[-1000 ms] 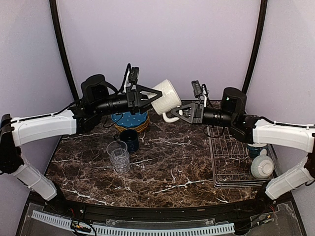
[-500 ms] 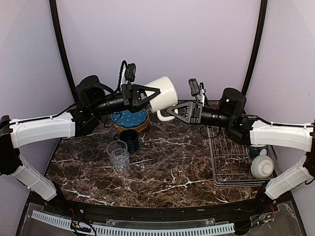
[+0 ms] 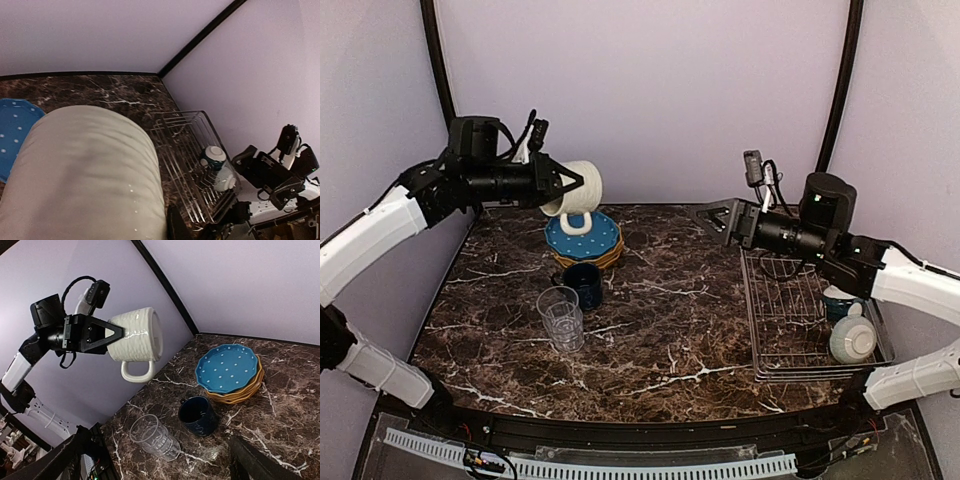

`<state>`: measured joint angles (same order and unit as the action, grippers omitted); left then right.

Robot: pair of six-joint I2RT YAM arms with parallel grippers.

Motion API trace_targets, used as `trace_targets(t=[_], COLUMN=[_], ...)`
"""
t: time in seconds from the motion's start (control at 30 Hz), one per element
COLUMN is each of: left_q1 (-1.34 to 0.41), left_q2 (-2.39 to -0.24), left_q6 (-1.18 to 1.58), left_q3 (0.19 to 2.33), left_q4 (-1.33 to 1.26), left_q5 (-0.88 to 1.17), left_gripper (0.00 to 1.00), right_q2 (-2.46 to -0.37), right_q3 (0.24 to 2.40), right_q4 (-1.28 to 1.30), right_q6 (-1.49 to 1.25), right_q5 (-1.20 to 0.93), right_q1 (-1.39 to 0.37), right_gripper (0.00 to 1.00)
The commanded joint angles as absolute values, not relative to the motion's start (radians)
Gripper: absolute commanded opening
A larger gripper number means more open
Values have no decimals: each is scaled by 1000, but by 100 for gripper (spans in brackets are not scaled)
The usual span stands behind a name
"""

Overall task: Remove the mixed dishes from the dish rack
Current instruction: Place the cup at the center of the board.

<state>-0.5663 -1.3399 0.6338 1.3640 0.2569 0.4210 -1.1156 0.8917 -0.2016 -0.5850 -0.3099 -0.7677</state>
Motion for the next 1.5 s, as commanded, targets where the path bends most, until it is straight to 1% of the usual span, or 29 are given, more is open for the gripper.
trace_targets(t=[0.0,0.07,0.17,0.3,0.57,0.87,1.2,1.33,1.4,1.47], left_q1=[-481,-395,-297,-274,-272,-275,-297,-301,-305,-306], left_q2=[-1294,-1329,-1373,-1439,-1588,-1666,-1731,-1744,-1744,-1744], left_q6=[291,256,222,196,197,235,238,232,228,224], left_q3=[1576,1594,1555,1493,1446,1367,1334,1330,1325,1322], left_q4=[818,937,987,970,896,820,773,766,760,755], left_q5=[101,78,141,135,198,287,288,304,307,309], left_gripper=[1,1,1,1,1,2,3,5,10,13], right_q2=[-1033,-1009,-989,-985,-969,-962,-966,-980,-982,-978], right_q3=[884,882,891,918,925,949,970,1002,1013,1018], right_q4=[-15,8,45,76,124,233,330,456,521,569], right_q6=[-482,-462,-434,-414,-407,-370,-372,-410,-423,-437], right_q5=[-126,-96,-68,-57,-27,54,115,194,240,276], right_q1=[-755,-752,-748,-746,-745,-744,-744,-743,-743,-744], right_gripper=[99,99,99,99,99,99,99,99,99,99])
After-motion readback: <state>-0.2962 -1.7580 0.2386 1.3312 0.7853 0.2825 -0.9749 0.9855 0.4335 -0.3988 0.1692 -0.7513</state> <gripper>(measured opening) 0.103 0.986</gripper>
